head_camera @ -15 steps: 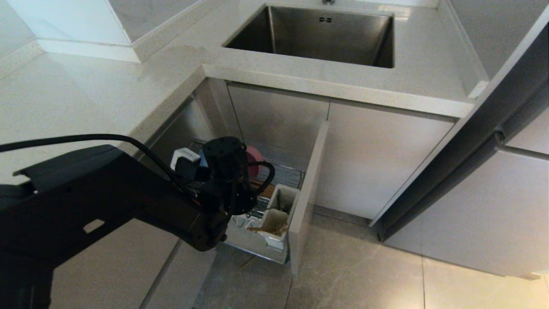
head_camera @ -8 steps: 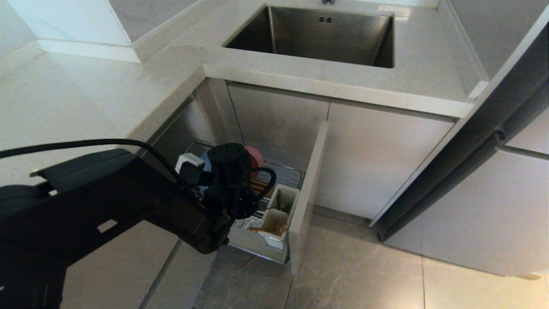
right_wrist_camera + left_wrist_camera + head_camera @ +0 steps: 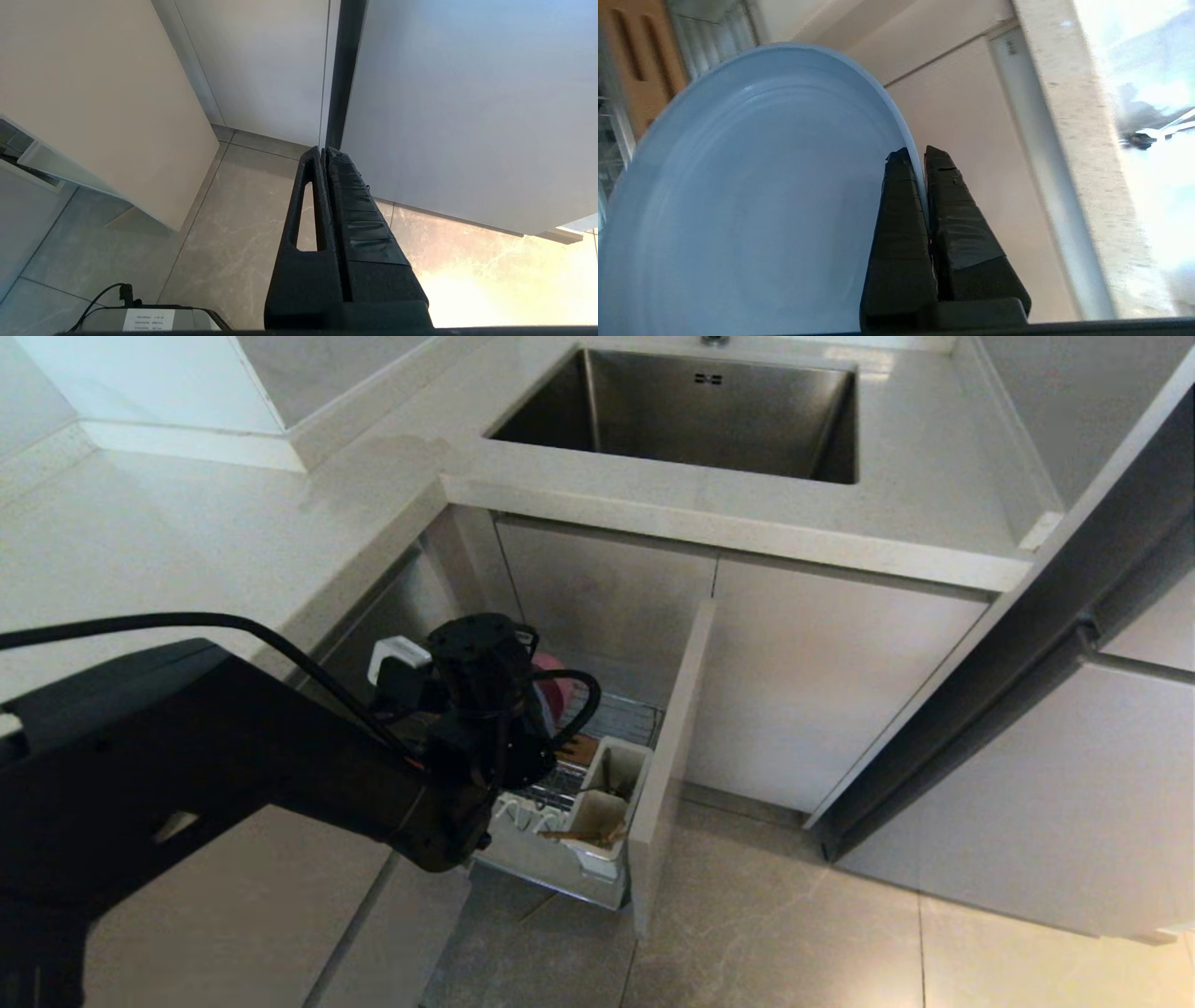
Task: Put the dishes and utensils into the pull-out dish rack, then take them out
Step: Pick up the plate and place it in the cupboard
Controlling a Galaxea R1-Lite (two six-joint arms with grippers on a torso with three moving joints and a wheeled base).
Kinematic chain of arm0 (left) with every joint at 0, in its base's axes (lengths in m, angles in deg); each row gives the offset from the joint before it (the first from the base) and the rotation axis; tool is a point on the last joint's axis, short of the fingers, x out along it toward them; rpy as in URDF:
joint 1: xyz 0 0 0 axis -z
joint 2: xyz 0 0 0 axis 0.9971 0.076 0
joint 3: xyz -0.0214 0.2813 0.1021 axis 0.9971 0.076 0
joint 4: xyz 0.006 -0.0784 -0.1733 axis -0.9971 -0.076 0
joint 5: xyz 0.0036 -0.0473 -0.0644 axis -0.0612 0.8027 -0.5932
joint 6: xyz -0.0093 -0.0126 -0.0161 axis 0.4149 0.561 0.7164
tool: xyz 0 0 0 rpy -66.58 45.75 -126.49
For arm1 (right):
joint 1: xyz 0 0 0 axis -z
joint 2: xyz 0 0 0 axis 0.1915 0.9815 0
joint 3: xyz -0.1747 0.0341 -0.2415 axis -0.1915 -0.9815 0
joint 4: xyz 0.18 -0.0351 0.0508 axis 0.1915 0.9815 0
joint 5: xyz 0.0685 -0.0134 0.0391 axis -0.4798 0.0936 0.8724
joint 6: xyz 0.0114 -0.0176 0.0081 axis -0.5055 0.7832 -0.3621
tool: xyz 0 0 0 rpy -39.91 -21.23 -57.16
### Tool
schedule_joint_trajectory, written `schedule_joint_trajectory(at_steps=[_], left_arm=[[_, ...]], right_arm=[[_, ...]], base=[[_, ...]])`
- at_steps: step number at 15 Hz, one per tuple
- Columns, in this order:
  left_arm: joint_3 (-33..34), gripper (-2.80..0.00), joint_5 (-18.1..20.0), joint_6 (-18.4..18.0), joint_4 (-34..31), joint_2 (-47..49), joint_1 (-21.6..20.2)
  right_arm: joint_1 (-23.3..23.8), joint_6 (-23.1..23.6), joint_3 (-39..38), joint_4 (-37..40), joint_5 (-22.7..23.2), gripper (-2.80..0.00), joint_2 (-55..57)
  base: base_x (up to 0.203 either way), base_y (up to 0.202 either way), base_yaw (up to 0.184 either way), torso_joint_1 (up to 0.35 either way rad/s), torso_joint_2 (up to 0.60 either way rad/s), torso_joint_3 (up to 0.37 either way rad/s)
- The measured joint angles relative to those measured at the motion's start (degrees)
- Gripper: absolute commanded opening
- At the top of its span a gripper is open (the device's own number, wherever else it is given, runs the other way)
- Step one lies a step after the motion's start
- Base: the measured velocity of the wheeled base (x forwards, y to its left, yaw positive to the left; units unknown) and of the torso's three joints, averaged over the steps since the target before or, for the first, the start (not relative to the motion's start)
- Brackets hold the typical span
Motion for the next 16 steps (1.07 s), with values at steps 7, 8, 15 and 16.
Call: schedule_joint_trajectory(at_steps=[7, 8, 15, 16], left_arm=[[0.99, -2.8, -0.15, 0.36, 4.55, 1.15, -0.07], [1.1, -2.8, -0.21, 0.37, 4.55, 1.44, -0.07], [2.21, -2.8, -0.59, 0.77, 4.73, 3.2, -0.42], [2.29, -2.8, -0.76, 0.73, 4.68, 3.42, -0.46]], right_arm=[[0.0, 0.0, 0.0, 0.0, 0.0, -2.8, 0.0], [0.0, 0.0, 0.0, 0.0, 0.0, -2.8, 0.0], [0.0, 0.0, 0.0, 0.0, 0.02, -2.8, 0.0], [0.0, 0.01, 0.0, 0.0, 0.0, -2.8, 0.0]], base=[[0.0, 0.0, 0.0, 0.0, 0.0, 0.0], [0.0, 0.0, 0.0, 0.0, 0.0, 0.0], [0.0, 0.0, 0.0, 0.0, 0.0, 0.0], [0.0, 0.0, 0.0, 0.0, 0.0, 0.0]])
